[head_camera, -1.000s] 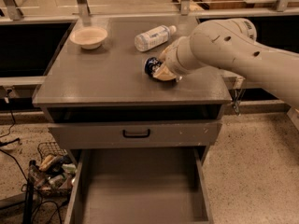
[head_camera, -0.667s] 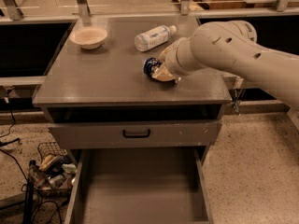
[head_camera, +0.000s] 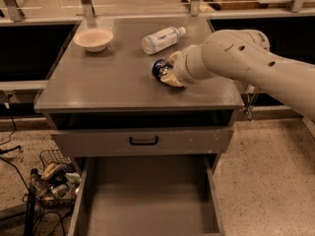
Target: Pick pepsi can from middle drawer and place on counter
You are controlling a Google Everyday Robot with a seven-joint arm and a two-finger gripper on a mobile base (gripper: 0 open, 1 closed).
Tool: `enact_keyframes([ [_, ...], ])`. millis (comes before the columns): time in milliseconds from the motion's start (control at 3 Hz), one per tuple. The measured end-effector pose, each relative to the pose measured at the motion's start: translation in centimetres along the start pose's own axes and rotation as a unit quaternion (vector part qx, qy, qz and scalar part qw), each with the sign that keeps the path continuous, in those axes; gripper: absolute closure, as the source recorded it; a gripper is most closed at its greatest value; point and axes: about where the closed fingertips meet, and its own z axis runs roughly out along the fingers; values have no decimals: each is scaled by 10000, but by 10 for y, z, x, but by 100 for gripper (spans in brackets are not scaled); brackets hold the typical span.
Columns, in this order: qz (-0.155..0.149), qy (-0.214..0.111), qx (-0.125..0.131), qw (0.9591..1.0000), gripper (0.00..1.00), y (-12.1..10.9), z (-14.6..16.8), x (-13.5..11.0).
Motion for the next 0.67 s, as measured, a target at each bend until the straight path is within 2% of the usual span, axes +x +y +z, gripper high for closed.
enact_keyframes([
  [333,0,0,0,10000,82,0,0,0],
  [667,0,0,0,10000,58,0,0,0],
])
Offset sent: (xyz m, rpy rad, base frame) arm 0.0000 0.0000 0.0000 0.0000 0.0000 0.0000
